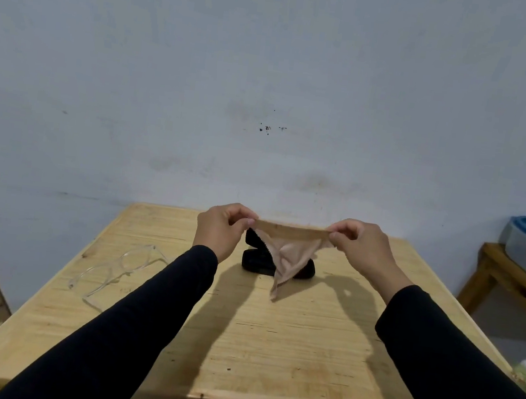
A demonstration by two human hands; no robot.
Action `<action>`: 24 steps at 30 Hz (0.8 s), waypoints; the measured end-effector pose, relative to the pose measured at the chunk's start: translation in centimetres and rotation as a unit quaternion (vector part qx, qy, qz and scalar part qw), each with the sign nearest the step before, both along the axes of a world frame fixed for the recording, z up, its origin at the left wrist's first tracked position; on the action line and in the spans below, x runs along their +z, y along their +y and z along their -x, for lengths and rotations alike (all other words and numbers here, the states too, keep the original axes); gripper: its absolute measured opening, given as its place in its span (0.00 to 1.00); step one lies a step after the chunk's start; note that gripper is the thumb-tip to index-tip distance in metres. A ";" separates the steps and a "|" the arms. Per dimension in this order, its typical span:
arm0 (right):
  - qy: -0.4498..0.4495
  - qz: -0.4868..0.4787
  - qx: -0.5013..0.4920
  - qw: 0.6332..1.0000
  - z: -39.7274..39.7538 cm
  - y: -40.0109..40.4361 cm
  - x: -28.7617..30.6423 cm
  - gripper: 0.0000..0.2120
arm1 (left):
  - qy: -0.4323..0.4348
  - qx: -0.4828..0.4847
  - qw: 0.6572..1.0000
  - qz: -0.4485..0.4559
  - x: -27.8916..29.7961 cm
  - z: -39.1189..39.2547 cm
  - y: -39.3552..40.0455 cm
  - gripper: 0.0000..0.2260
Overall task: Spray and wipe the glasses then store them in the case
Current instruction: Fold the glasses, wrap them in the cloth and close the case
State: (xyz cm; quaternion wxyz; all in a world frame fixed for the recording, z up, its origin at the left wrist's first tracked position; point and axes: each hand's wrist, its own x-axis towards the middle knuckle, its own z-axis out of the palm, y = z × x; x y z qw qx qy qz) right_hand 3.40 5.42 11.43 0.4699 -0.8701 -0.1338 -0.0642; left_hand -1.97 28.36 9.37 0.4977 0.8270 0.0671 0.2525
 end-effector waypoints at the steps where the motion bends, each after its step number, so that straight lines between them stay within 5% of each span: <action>1: -0.025 -0.019 -0.010 0.999 0.0 0.1 0.0 0.05 | -0.019 0.002 1.000 0.005 0.2 -0.1 -0.2 0.06; 5: -0.038 0.003 0.038 0.999 1.1 -0.6 -1.2 0.06 | -0.042 -0.032 0.997 -0.049 -0.8 0.9 -0.2 0.06; 10: 0.036 0.140 0.134 0.980 4.0 -2.7 -7.2 0.12 | 0.051 -0.144 0.967 -0.202 -6.3 4.3 0.1 0.07; 16: 0.023 0.233 0.169 0.957 5.5 -3.3 -9.6 0.06 | 0.108 -0.181 0.933 -0.290 -9.2 6.3 -0.2 0.05; 24: 0.036 0.104 0.055 0.992 5.1 -2.4 -8.6 0.08 | 0.103 -0.098 0.970 -0.196 -7.1 4.8 -0.9 0.06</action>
